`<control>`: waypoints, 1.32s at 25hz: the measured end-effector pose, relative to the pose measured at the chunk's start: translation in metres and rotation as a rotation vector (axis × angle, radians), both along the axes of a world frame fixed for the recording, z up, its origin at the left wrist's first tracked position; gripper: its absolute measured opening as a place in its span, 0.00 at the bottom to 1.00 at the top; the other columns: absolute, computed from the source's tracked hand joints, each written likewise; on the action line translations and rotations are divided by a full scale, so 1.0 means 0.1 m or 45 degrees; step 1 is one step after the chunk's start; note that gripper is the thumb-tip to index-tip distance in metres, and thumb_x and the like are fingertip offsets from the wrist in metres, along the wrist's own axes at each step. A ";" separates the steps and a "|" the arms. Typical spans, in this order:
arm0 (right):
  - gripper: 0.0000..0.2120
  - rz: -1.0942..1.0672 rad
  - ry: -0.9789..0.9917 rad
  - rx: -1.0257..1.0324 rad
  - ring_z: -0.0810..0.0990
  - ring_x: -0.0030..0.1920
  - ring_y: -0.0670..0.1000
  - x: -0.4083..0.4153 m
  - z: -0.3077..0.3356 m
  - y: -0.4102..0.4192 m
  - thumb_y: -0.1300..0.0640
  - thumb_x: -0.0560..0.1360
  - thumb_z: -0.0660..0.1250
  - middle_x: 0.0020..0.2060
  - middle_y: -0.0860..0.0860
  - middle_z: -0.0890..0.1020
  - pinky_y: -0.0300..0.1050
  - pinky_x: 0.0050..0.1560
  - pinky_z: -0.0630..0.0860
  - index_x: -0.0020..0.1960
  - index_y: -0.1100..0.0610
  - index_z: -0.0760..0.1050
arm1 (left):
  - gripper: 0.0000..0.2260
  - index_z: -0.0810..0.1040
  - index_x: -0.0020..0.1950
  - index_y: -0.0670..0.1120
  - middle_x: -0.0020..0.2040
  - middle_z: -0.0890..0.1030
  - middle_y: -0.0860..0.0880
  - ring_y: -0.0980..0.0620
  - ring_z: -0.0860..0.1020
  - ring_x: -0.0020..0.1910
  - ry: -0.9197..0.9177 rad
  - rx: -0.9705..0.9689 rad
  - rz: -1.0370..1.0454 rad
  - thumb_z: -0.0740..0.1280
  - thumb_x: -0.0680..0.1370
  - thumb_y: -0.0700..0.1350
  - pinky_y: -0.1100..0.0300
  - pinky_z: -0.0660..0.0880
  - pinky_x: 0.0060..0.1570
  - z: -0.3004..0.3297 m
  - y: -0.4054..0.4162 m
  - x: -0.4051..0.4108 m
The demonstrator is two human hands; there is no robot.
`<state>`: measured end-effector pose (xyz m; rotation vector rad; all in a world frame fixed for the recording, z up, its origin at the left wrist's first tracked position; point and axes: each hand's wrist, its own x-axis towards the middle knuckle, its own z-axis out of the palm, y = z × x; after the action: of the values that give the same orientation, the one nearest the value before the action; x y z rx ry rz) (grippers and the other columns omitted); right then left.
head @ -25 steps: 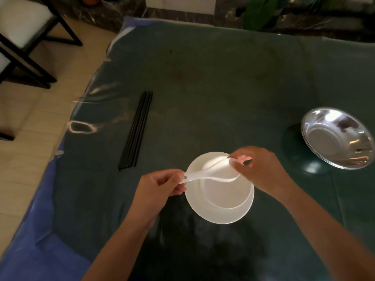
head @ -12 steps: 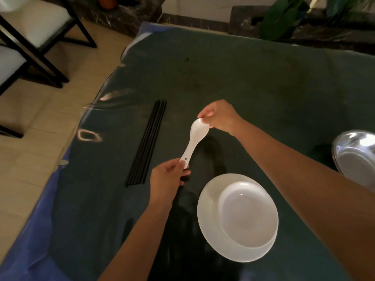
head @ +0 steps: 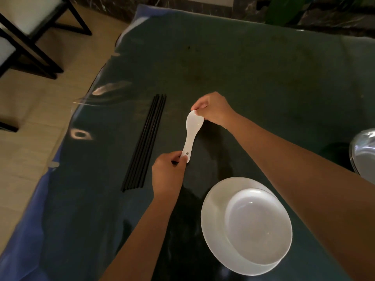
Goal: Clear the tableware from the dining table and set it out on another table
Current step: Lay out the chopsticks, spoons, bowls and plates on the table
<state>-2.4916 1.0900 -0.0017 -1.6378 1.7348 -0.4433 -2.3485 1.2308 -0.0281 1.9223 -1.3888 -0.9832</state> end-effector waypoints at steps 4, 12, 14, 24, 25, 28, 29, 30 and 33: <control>0.08 0.032 0.014 -0.024 0.77 0.46 0.43 0.01 -0.04 0.02 0.61 0.72 0.67 0.50 0.51 0.84 0.37 0.50 0.72 0.49 0.54 0.82 | 0.10 0.82 0.53 0.45 0.51 0.77 0.48 0.59 0.74 0.38 -0.076 -0.019 0.024 0.68 0.75 0.47 0.83 0.65 0.35 -0.07 0.04 -0.02; 0.13 -0.128 -0.037 0.049 0.78 0.50 0.46 -0.48 0.30 0.87 0.54 0.73 0.67 0.52 0.49 0.81 0.39 0.54 0.72 0.58 0.52 0.77 | 0.08 0.78 0.51 0.57 0.41 0.81 0.58 0.61 0.78 0.37 0.138 0.070 -0.036 0.64 0.74 0.52 0.77 0.70 0.33 0.36 0.34 0.00; 0.10 -0.172 0.027 0.066 0.78 0.45 0.42 -0.74 0.41 1.45 0.52 0.73 0.67 0.47 0.44 0.81 0.31 0.47 0.69 0.54 0.48 0.78 | 0.08 0.79 0.47 0.59 0.37 0.82 0.61 0.65 0.79 0.37 0.243 0.180 -0.160 0.63 0.70 0.56 0.73 0.73 0.36 0.49 0.56 -0.01; 0.17 -0.489 -0.017 0.297 0.75 0.39 0.39 -0.89 0.39 2.84 0.57 0.74 0.64 0.45 0.44 0.78 0.28 0.37 0.68 0.62 0.45 0.74 | 0.12 0.76 0.59 0.52 0.50 0.82 0.48 0.53 0.84 0.40 0.596 0.743 -0.390 0.63 0.77 0.41 0.61 0.81 0.37 0.64 1.14 -0.24; 0.17 -0.518 -0.028 0.289 0.74 0.38 0.36 -0.90 0.37 2.85 0.57 0.74 0.64 0.44 0.44 0.78 0.26 0.36 0.67 0.61 0.45 0.75 | 0.12 0.76 0.57 0.53 0.48 0.83 0.46 0.52 0.84 0.39 0.598 0.693 -0.349 0.64 0.77 0.40 0.61 0.81 0.37 0.63 1.15 -0.26; 0.17 -0.586 -0.134 0.276 0.78 0.39 0.41 -0.86 0.36 2.89 0.59 0.73 0.65 0.43 0.46 0.79 0.38 0.42 0.77 0.60 0.46 0.76 | 0.12 0.79 0.52 0.55 0.44 0.83 0.46 0.54 0.83 0.39 0.521 0.555 -0.233 0.65 0.75 0.38 0.65 0.79 0.35 0.58 1.19 -0.28; 0.17 -0.594 -0.159 0.271 0.79 0.40 0.44 -0.85 0.37 2.89 0.59 0.73 0.65 0.43 0.47 0.80 0.44 0.46 0.79 0.59 0.46 0.77 | 0.12 0.80 0.52 0.53 0.43 0.84 0.47 0.56 0.83 0.39 0.510 0.537 -0.204 0.66 0.74 0.38 0.66 0.79 0.34 0.58 1.19 -0.28; 0.17 -0.597 -0.182 0.266 0.81 0.40 0.46 -0.84 0.40 2.86 0.60 0.73 0.66 0.43 0.47 0.81 0.48 0.47 0.80 0.59 0.47 0.77 | 0.12 0.81 0.52 0.52 0.43 0.84 0.47 0.56 0.83 0.40 0.518 0.521 -0.185 0.66 0.74 0.38 0.66 0.78 0.34 0.59 1.16 -0.29; 0.14 -0.660 -0.402 0.201 0.84 0.38 0.48 -0.90 0.52 2.60 0.62 0.72 0.67 0.38 0.47 0.84 0.43 0.37 0.82 0.50 0.45 0.81 | 0.10 0.84 0.46 0.50 0.38 0.84 0.45 0.56 0.82 0.36 0.578 0.421 -0.222 0.66 0.73 0.37 0.66 0.78 0.34 0.71 0.87 -0.34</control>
<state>-2.5820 1.3501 0.0505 -0.9351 1.8788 -0.7397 -2.3822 1.3182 0.0429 1.6612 -1.1916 -1.7010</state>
